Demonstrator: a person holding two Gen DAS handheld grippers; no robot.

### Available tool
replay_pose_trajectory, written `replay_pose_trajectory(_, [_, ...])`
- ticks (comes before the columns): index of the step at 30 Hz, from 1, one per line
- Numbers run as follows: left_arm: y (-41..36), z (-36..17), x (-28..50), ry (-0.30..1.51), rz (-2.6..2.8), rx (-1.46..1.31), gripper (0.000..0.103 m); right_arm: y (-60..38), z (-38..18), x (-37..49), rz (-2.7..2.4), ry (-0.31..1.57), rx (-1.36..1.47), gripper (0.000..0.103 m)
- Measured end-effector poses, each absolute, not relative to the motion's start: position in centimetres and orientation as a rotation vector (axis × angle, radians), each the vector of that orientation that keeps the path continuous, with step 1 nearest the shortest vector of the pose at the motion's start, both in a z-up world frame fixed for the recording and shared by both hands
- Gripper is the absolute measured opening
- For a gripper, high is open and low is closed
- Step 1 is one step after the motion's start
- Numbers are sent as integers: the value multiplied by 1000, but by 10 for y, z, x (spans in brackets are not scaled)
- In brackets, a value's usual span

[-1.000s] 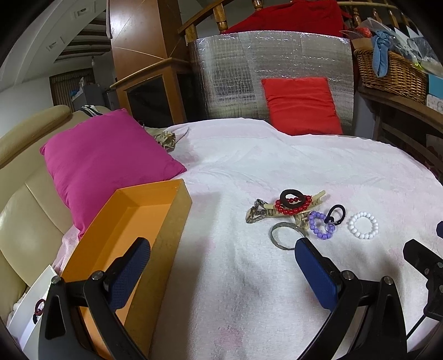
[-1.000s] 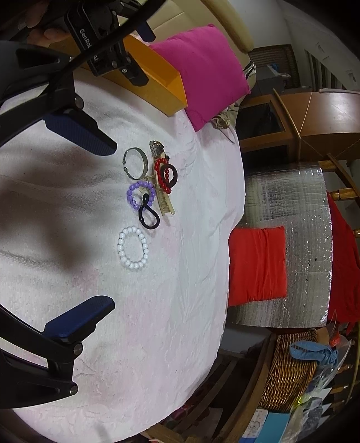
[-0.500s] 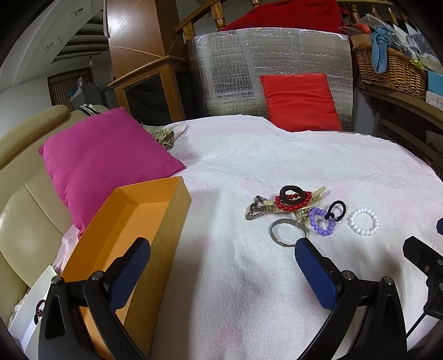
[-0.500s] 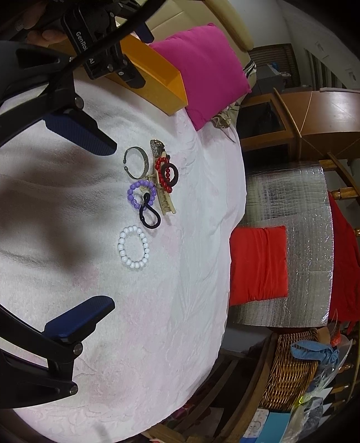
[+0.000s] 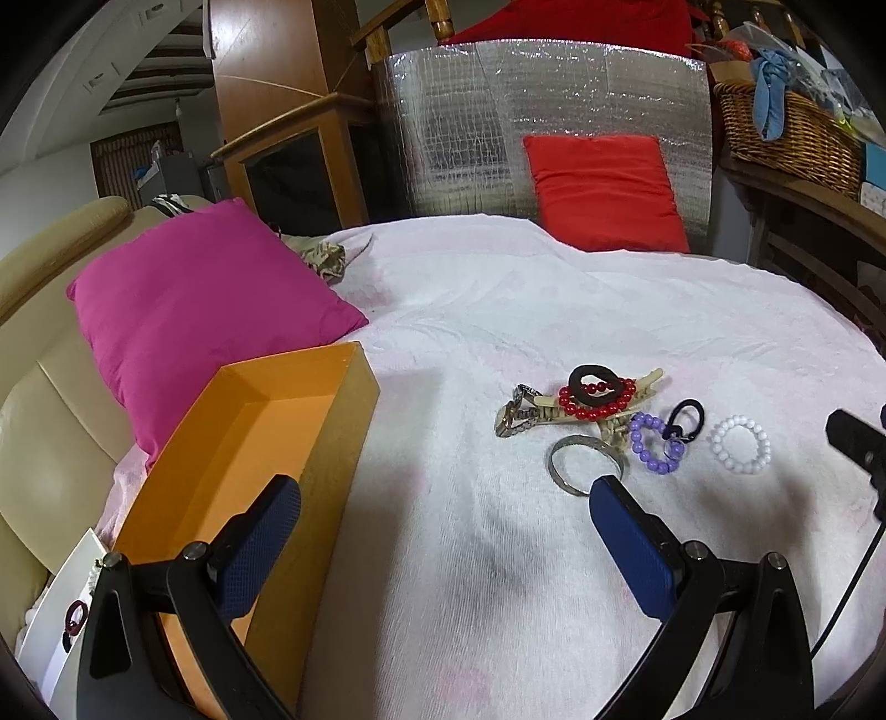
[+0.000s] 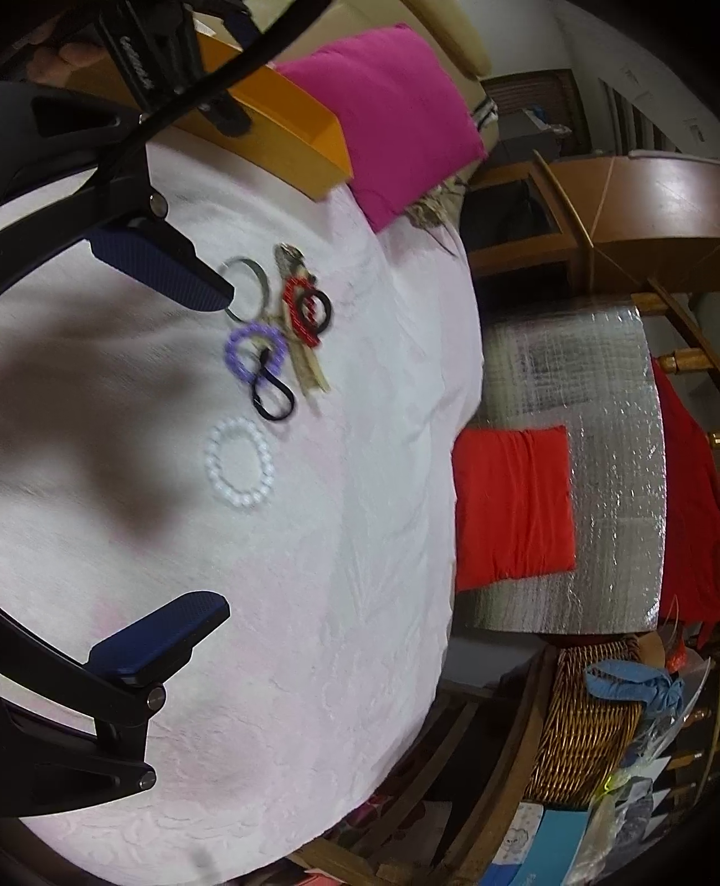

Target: Organize jewelry

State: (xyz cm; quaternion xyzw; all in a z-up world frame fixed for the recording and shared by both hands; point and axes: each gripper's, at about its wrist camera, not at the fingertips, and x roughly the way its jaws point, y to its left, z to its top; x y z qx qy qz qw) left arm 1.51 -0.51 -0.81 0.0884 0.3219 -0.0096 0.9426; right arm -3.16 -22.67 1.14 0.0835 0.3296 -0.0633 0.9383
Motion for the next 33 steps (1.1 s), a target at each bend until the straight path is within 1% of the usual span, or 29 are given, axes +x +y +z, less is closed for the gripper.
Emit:
replay_pose_trajectory(4, [-14, -13, 39, 683, -35, 175, 103, -242, 8, -14, -125, 676, 186, 102])
replay_pose_trajectory(9, [-27, -26, 86, 753, -116, 141, 103, -255, -1, 6, -115, 707, 228, 102])
replay_pose_trajectory(14, [-36, -30, 128, 781, -190, 22, 103, -274, -13, 14, -98, 763, 366, 99])
replay_pose_trajectory(19, [-61, -34, 152, 802, -250, 44, 103, -284, -22, 17, -95, 801, 458, 97])
replay_pose_trajectory(21, [-66, -39, 164, 825, -263, 28, 101, -287, -25, 17, -93, 810, 477, 96])
replay_pose_trajectory(22, [-66, -41, 167, 840, -279, 13, 92, -287, -27, 17, -91, 817, 485, 96])
replay_pose_trajectory(23, [-67, -43, 172, 858, -300, -5, 77, -288, -28, 17, -89, 822, 490, 95])
replay_pose_trajectory(24, [-69, -45, 175, 877, -313, -17, 70, -288, -29, 17, -90, 826, 492, 95])
replay_pose_trajectory(25, [-73, -50, 180, 908, -334, -32, 61, -288, -30, 17, -91, 827, 492, 95])
replay_pose_trajectory(26, [-74, -54, 181, 925, -342, -39, 56, -288, -30, 17, -92, 829, 490, 95])
replay_pose_trajectory(27, [-76, -57, 183, 943, -347, -44, 54, -288, -30, 17, -93, 831, 488, 94])
replay_pose_trajectory(29, [-81, -65, 185, 979, -361, -49, 39, -289, -31, 16, -95, 831, 486, 94])
replay_pose_trajectory(33, [-84, -69, 176, 1009, -401, -35, 23, -293, -31, 16, -108, 832, 482, 93])
